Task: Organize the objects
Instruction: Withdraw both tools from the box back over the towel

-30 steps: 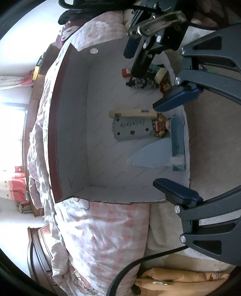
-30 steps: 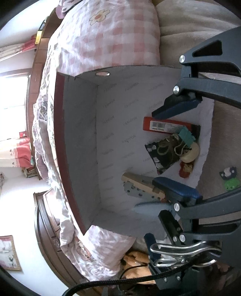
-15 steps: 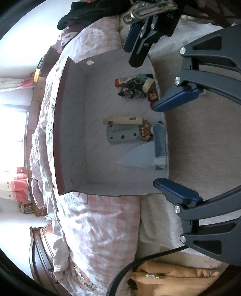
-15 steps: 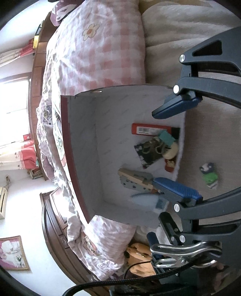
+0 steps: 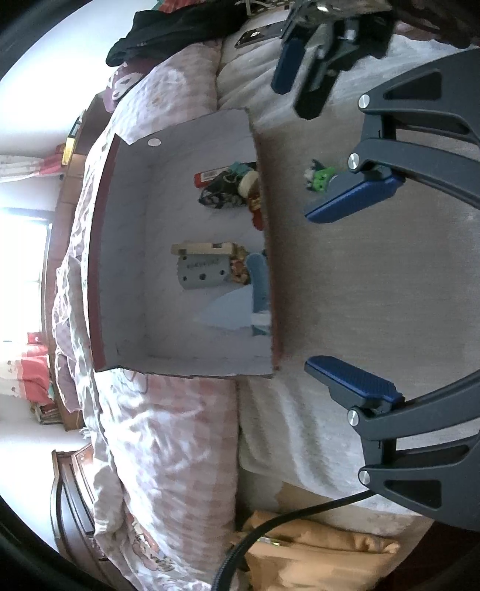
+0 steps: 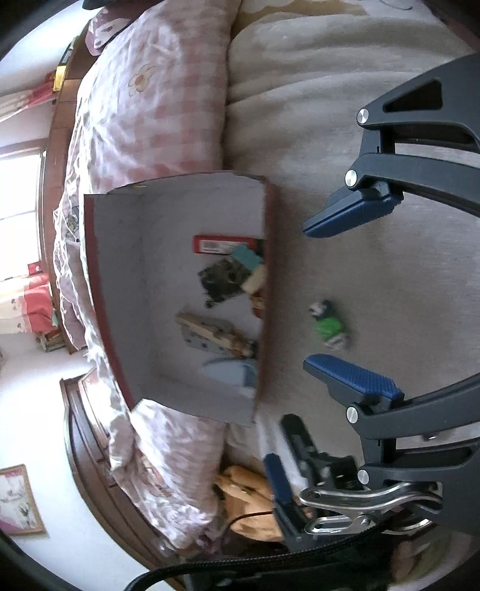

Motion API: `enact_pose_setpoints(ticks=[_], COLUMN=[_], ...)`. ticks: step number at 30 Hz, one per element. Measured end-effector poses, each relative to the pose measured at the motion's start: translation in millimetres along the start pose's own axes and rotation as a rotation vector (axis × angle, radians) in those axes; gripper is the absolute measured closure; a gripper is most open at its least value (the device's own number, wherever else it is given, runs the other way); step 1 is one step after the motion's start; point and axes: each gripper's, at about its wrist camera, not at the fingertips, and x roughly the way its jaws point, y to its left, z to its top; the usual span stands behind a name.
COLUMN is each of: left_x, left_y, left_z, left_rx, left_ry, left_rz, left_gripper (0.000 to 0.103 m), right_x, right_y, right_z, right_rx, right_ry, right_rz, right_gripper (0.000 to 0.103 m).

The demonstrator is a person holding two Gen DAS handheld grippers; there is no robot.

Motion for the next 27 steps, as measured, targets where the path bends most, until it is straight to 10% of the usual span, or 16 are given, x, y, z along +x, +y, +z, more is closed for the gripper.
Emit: enact_pose_setpoints(ticks=[27], left_x=[-35], left_y=[-22], left_z=[-86], left_rx=[0.072], left_ry=[0.098], left_rz=[-0.105], left_gripper=[0.028], right_x=[-13], right_y=[3], right_z=[-61], right_rx=[0.014], right_ry=[0.096], right_rz=[-0.031], right_gripper=[0.036])
